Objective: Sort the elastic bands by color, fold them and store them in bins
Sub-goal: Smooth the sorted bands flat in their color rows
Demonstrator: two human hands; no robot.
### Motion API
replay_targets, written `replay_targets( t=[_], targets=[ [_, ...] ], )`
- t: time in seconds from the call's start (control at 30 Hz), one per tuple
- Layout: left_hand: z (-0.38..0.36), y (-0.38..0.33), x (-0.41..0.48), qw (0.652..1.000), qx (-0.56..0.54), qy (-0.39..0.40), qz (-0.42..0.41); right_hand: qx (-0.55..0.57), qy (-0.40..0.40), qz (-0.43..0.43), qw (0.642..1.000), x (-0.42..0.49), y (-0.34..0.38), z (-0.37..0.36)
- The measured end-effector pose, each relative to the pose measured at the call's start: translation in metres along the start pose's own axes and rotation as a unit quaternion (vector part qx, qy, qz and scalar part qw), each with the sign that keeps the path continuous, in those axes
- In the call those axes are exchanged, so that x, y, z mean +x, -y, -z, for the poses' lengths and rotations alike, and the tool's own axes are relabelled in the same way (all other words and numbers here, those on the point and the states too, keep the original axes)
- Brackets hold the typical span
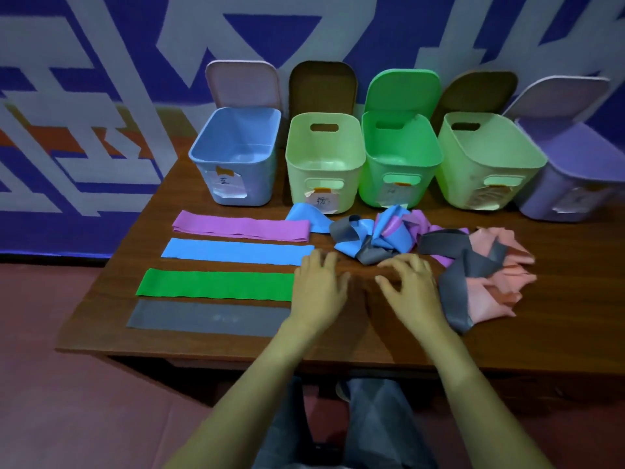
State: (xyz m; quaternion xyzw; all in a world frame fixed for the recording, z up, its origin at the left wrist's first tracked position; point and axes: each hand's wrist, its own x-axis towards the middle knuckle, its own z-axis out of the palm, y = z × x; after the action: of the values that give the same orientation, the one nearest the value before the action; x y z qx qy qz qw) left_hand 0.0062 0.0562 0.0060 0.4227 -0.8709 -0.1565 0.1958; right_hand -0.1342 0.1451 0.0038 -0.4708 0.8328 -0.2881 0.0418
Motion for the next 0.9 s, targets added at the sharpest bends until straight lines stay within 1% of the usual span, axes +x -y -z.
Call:
replay_targets(
  t=[0.07,0.13,0.23,0.33,0.4,0.5,0.53,0.63,0.7,0.73,0.8,0.83,0.9],
  targets=[
    [-0.010,-0.022,0.019,0.999,-0.005,0.026,-0.037,-0.012,-0.024,-0.030,0.999,0.008,-0.021,0.012],
    [-0.020,-0.037,0.038,0.997,0.004,0.055,-0.052,-0.031,-0.032,-0.055,0.998,0.018,-0.039,0.021],
    [-0.034,-0.047,0.061,0.994,0.033,0.087,-0.058,-0.062,-0.011,-0.101,0.993,0.034,-0.055,0.027],
    [-0.050,-0.051,0.074,0.990,0.072,0.102,-0.068,-0.093,-0.017,-0.115,0.989,0.053,-0.068,0.026],
    [-0.059,-0.052,0.082,0.988,0.067,0.113,-0.077,-0.105,-0.018,-0.132,0.986,0.065,-0.074,0.027],
    [-0.073,-0.053,0.090,0.985,0.035,0.155,-0.070,-0.127,-0.012,-0.160,0.979,0.080,-0.081,0.029],
    [-0.077,-0.052,0.092,0.983,0.048,0.161,-0.068,-0.141,-0.008,-0.163,0.976,0.083,-0.082,0.030],
    [-0.085,-0.049,0.098,0.983,0.108,0.138,-0.058,-0.144,-0.003,-0.160,0.976,0.085,-0.085,0.028],
    [-0.085,-0.047,0.106,0.984,0.114,0.129,-0.052,-0.137,-0.005,-0.155,0.978,0.084,-0.087,0.026],
    [-0.084,-0.046,0.110,0.985,0.101,0.131,-0.050,-0.137,-0.005,-0.153,0.979,0.083,-0.087,0.025],
    [-0.080,-0.044,0.116,0.991,0.039,0.123,-0.036,-0.129,-0.018,-0.139,0.982,0.082,-0.087,0.024],
    [-0.077,-0.044,0.117,0.995,-0.002,0.101,-0.024,-0.113,-0.043,-0.119,0.985,0.081,-0.086,0.025],
    [-0.071,-0.044,0.117,0.995,-0.091,0.032,-0.003,-0.062,-0.110,-0.068,0.990,0.082,-0.083,0.027]
  ],
)
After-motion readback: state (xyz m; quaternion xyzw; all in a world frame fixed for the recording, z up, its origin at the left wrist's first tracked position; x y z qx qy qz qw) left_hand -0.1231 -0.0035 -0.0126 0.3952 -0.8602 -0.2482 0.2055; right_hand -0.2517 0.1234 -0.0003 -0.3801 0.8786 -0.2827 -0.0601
